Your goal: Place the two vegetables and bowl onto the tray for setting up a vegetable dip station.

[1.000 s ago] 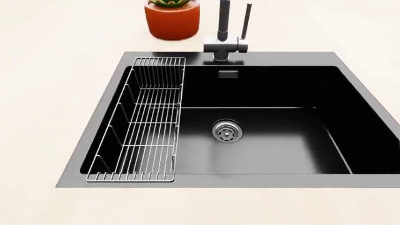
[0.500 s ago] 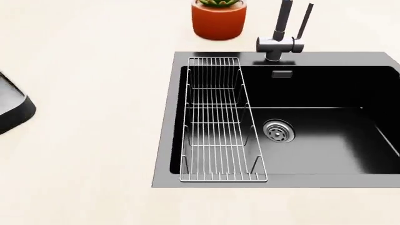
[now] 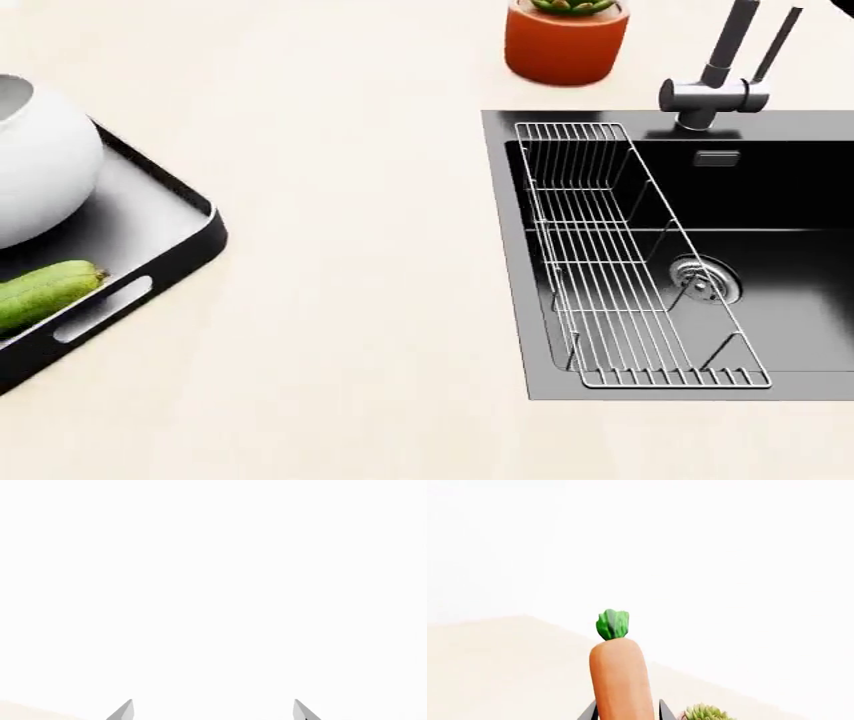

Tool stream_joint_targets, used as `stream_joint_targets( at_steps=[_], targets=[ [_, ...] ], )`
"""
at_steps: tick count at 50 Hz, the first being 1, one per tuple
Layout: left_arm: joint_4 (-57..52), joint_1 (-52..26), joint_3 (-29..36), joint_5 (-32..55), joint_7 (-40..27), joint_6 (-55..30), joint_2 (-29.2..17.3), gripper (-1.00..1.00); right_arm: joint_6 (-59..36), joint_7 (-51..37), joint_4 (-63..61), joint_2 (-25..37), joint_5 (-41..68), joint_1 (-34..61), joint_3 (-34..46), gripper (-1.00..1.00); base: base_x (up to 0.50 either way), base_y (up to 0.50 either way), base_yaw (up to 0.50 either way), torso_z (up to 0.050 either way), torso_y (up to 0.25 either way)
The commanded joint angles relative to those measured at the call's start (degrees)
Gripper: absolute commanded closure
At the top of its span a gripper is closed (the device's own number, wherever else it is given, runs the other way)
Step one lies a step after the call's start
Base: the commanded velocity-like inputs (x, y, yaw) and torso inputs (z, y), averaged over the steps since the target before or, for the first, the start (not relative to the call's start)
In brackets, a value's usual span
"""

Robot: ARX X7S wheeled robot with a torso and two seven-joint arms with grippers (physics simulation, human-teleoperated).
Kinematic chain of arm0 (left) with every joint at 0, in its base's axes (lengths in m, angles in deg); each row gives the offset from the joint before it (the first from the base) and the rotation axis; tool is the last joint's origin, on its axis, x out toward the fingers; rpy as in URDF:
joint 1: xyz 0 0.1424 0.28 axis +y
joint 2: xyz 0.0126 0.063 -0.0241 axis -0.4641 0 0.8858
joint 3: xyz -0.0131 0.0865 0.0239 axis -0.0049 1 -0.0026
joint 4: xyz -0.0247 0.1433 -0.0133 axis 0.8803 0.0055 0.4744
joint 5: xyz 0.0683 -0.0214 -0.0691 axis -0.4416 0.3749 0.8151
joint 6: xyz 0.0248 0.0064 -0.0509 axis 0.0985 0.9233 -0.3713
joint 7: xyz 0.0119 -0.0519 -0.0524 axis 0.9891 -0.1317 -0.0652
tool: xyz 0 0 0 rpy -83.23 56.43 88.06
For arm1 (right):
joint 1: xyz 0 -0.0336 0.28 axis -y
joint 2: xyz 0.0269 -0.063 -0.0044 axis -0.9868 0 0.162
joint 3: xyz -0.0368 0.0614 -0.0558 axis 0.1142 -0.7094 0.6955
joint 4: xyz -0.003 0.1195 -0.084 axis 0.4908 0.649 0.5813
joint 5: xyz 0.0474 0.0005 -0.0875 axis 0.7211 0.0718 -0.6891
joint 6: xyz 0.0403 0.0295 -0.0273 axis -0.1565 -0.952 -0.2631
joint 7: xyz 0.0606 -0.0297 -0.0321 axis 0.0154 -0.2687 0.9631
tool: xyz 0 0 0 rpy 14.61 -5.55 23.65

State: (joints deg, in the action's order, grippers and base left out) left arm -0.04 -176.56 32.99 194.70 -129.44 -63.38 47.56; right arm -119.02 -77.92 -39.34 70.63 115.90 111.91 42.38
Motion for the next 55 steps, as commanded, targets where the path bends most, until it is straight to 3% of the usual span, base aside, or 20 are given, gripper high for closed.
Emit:
stream_joint_targets(
  at_steps=[1, 55],
  targets=[
    [0.1, 0.0, 0.1, 0.0, 0.1, 0.0, 0.1, -1.00, 0.9, 0.7, -0.1, 0.1, -0.5, -0.7, 0.5, 1.00, 0.00, 0.50, 0.00, 0.000, 0.000],
    [-0.1, 0.7, -0.1, -0.6, 0.6, 0.1, -0.1, -1.00, 5.4, 1.7, 0.4, 1.1, 0.8, -4.6, 0.4, 1.00, 0.00, 0.50, 0.00, 0.000, 0.000]
  ],
)
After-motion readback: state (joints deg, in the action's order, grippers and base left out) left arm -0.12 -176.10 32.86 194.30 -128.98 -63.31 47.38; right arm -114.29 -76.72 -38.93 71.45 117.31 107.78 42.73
